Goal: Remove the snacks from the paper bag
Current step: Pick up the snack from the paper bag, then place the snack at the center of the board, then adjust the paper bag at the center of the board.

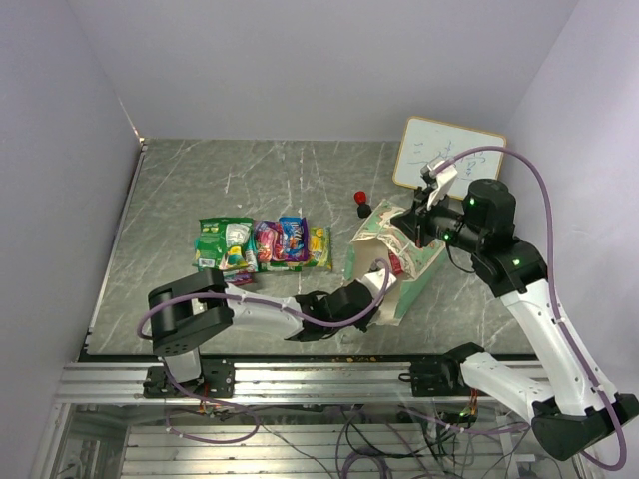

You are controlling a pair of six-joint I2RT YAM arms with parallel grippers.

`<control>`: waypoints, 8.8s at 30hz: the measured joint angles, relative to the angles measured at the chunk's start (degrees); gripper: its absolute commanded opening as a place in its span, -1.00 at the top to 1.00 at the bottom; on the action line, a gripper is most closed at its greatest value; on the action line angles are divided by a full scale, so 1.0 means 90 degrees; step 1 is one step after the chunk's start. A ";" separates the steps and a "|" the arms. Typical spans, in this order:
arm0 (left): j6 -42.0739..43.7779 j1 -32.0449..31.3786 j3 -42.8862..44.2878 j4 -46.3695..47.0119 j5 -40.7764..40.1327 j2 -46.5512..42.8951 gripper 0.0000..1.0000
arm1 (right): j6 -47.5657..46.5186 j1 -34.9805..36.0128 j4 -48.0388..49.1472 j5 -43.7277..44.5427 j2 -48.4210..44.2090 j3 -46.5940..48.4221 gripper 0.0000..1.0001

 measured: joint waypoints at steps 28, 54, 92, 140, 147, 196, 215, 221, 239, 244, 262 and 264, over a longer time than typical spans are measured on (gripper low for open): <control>-0.0053 0.0384 0.1430 0.1166 -0.0862 0.1758 -0.07 | -0.0257 0.0000 -0.0780 -0.0007 0.0114 0.0641 1.00; 0.1049 0.0835 0.3118 0.2152 -0.1620 0.3857 0.61 | -0.0214 0.0000 -0.1654 -0.0143 0.0512 0.1605 1.00; -0.0138 0.0884 0.0658 -0.2203 0.1515 -0.1979 0.72 | -0.1299 0.0000 -0.0172 0.1287 0.0134 0.0435 1.00; 0.1865 0.4109 -0.0520 -0.2820 -0.0942 -0.1914 0.86 | -0.1421 -0.0002 -0.1088 0.3371 -0.0304 0.1926 1.00; 0.1792 0.4163 -0.0617 -0.2888 -0.0923 -0.1906 0.72 | -0.0486 0.0000 -0.1600 0.2994 0.0658 0.2829 1.00; 0.0372 0.4228 0.3281 -0.6076 0.0442 -0.3019 -0.65 | 0.1972 -0.2662 -0.4095 0.7125 0.1095 0.1804 0.12; -0.0012 0.4228 0.4097 -0.6190 0.0828 -0.2606 -0.75 | 0.1409 -0.2608 -0.4073 0.4614 0.1234 0.3089 -0.89; -0.0155 0.4228 0.4235 -0.6256 0.0862 -0.2465 -0.81 | 0.1593 -0.2606 -0.4439 0.4979 0.1734 0.3781 -1.00; -0.1064 0.4238 0.4138 -0.5668 0.1974 -0.2293 -1.00 | 0.1605 -0.2606 -0.4333 0.4719 0.1394 0.3264 -0.95; -0.2278 0.4138 0.2941 -0.3978 0.3485 -0.1591 -0.99 | 0.1620 -0.2606 -0.4352 0.4636 0.1353 0.3252 -0.93; -0.2759 0.3276 0.2781 -0.3390 0.4029 -0.0347 -0.92 | 0.1406 -0.2550 -0.3150 0.0821 0.0580 0.2482 -0.81; -0.2769 0.3279 0.2790 -0.3390 0.4031 -0.0427 -0.91 | 0.1591 -0.2433 -0.2861 0.0126 0.0639 0.2210 -0.81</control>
